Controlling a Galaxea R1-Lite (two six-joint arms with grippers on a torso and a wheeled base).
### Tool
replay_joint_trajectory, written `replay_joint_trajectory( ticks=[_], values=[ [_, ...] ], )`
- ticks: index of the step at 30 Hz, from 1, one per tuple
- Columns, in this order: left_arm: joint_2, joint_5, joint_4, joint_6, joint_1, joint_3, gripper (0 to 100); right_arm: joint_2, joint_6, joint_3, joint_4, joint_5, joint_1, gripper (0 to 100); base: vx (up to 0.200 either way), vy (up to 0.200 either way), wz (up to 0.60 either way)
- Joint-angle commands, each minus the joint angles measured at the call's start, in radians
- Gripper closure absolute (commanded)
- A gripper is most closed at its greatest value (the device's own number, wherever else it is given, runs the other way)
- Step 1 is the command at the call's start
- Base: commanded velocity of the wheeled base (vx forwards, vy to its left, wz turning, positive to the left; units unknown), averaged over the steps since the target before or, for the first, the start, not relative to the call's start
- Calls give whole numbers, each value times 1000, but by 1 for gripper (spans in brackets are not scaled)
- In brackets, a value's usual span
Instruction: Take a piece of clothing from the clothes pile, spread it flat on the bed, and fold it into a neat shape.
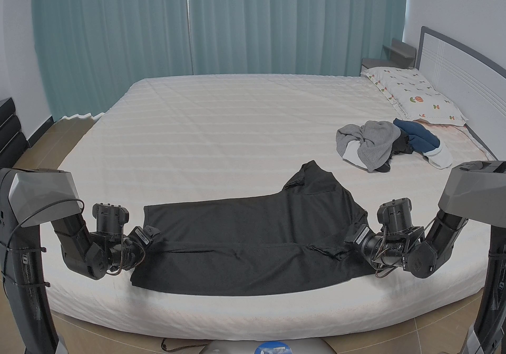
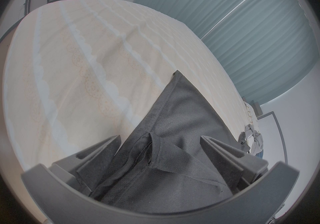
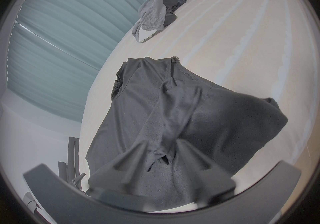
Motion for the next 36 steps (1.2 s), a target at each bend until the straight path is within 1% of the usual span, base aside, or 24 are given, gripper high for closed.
replay_joint_trajectory(
  ticks=[1,4,6,9,10,11,14,18,22,24,36],
  values=[
    [1,1,0,0,0,0,0,-81,0,17,6,7,-15,0,0,0,0],
    [1,0,0,0,0,0,0,-128,-2,18,13,21,-41,0,0,0,0],
    [1,0,0,0,0,0,0,-163,-11,18,19,58,-77,0,0,0,0],
    [1,0,0,-2,0,0,0,-154,-40,21,23,93,-110,0,0,0,0],
    [1,0,0,-2,0,0,0,-154,-40,21,23,93,-110,0,0,0,0],
    [1,0,0,-2,0,0,0,-139,-60,23,20,107,-129,0,0,0,0],
    [1,1,0,-2,0,0,0,-107,-80,26,11,125,-138,0,0,0,0],
    [1,1,-2,-2,-1,1,0,-35,-110,10,-21,127,-149,0,0,0,0],
    [1,1,-2,-2,-1,1,0,42,-146,10,-112,124,-150,0,0,0,0],
    [1,1,-2,-2,-1,1,0,67,-147,4,-141,125,-152,0,0,0,0],
    [1,3,-2,0,-1,1,0,93,-143,-40,-153,116,-156,0,0,0,0]
  ],
)
